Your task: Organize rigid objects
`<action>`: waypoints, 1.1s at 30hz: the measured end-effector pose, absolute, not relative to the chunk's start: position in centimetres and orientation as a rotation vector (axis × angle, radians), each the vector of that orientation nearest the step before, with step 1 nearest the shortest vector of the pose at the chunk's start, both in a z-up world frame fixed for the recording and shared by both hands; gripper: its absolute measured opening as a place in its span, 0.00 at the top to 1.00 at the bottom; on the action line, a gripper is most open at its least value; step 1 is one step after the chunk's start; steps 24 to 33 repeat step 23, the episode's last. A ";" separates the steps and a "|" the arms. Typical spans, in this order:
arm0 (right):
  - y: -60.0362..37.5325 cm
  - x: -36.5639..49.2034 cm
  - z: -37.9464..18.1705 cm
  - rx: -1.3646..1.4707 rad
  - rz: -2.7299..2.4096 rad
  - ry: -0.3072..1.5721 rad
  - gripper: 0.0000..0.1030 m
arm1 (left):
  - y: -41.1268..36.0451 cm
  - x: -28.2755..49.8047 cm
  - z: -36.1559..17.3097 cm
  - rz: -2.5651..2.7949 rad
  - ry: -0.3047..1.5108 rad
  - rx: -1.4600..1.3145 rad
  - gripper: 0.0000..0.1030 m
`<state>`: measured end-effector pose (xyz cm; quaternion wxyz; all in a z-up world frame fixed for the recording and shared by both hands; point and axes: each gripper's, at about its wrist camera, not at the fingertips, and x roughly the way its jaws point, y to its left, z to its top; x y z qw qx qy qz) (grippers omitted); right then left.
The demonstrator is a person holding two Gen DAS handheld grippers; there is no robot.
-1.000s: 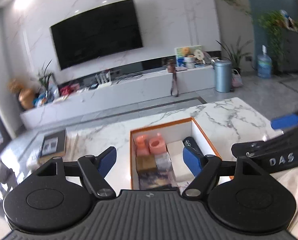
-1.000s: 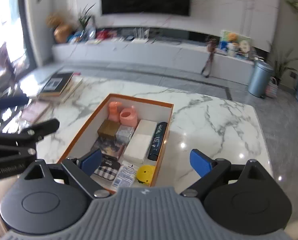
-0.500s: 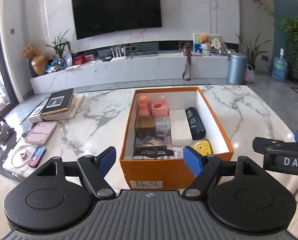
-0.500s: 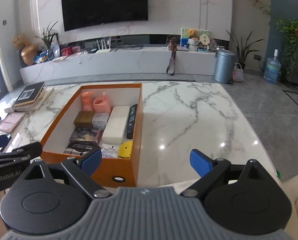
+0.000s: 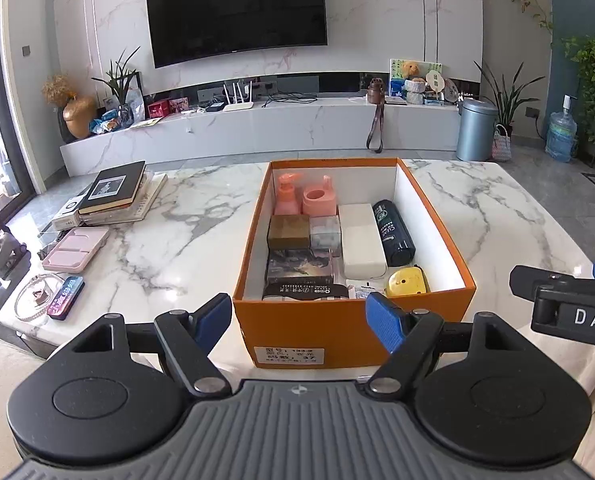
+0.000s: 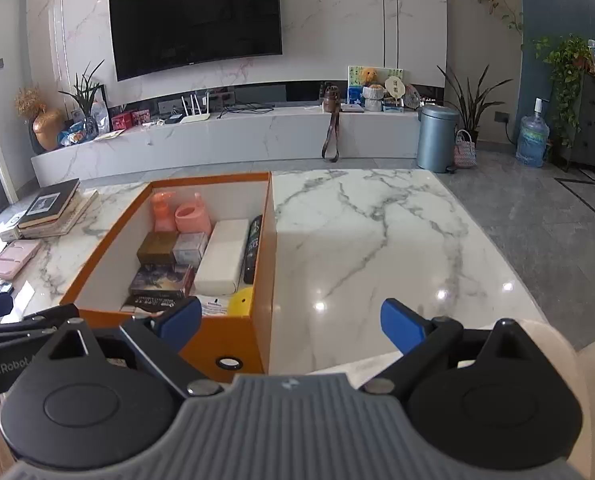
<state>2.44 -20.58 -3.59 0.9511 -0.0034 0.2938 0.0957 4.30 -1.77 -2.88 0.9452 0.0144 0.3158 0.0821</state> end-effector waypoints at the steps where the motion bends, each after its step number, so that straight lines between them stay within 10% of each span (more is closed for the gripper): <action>1: -20.6 2.4 -3.7 -0.007 0.194 0.600 0.07 | -1.8 4.2 -2.9 0.166 0.643 0.031 0.13; 33: -20.4 2.3 -3.9 -0.015 0.203 0.605 0.07 | -1.7 3.9 -2.6 0.158 0.639 0.010 0.13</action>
